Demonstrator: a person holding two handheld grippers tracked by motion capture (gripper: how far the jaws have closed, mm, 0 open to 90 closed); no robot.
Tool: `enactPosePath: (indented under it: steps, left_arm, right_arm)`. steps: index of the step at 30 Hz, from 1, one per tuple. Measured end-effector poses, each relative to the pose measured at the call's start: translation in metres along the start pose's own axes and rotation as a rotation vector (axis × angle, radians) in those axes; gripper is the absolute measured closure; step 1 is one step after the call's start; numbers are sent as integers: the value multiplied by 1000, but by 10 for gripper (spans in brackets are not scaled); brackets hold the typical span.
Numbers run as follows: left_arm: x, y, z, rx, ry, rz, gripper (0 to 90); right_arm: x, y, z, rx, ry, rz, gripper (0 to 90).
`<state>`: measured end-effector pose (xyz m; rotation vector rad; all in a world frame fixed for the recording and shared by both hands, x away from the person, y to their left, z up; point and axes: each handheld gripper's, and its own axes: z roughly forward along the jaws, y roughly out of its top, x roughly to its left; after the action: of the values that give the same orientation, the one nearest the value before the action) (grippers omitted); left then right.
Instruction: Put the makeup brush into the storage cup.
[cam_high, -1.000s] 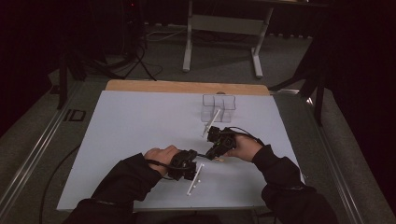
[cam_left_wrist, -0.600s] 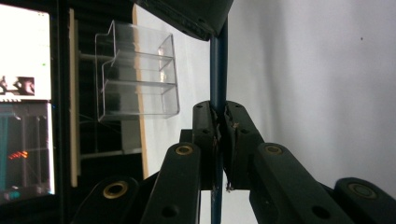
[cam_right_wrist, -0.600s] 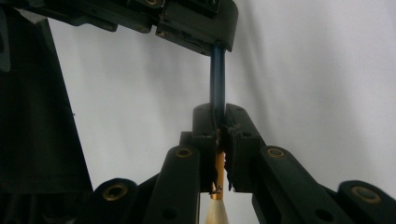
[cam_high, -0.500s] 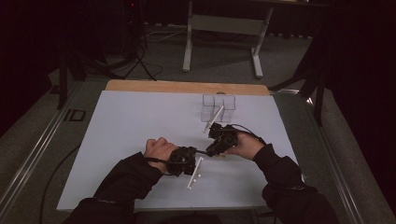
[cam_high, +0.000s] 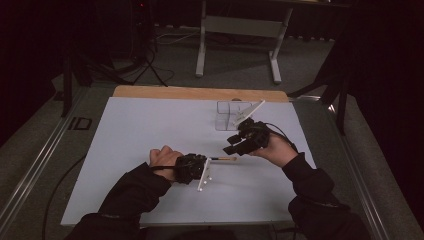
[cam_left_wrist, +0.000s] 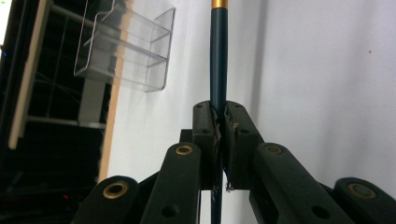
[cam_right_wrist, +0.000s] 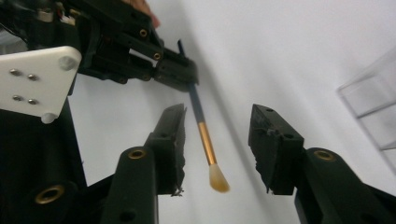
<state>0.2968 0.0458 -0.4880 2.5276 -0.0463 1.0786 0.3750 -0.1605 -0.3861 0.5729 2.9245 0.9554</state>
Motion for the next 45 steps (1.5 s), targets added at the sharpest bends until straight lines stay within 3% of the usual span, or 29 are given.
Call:
enactPosePath:
  steps: [6,10,11,12,13,16,22,27,31,33,35,38,45]
  left_arm:
    - [8,-3,-3,-52,-65,-151,847]
    - [13,-6,-5,-94,-105,-256,847]
    - [13,-6,-5,-94,-105,-256,847]
    - [15,-8,-6,-105,-123,-289,847]
    - [17,-8,-7,-113,-127,-307,847]
    - [20,-9,-9,-133,-148,-364,847]
    - [25,-9,-14,-170,-176,-434,848]
    - [31,-11,-16,-232,-210,-542,847]
    - [34,-14,-16,-265,-233,-608,847]
    - [34,-15,-16,-277,-231,-625,847]
    - [35,-16,-16,-292,-236,-642,847]
    - [34,-16,-15,-308,-249,-661,847]
    - [31,-16,-12,-341,-266,-718,847]
  right_arm:
    - [3,-5,-20,-100,-53,18,454]
    - [5,-11,-33,-194,-48,35,439]
    - [5,-11,-33,-194,-48,35,439]
    - [9,-16,-39,-243,-57,36,407]
    - [11,-17,-41,-257,-53,40,395]
    - [17,-23,-47,-292,-94,42,360]
    - [23,-34,-58,-353,-169,62,301]
    - [28,-42,-59,-362,-251,73,180]
    - [29,-48,-55,-368,-259,92,136]
    - [29,-50,-54,-374,-261,99,120]
    - [28,-52,-54,-386,-223,112,118]
    - [26,-54,-51,-386,-202,109,96]
    - [29,-59,-45,-390,-284,109,96]
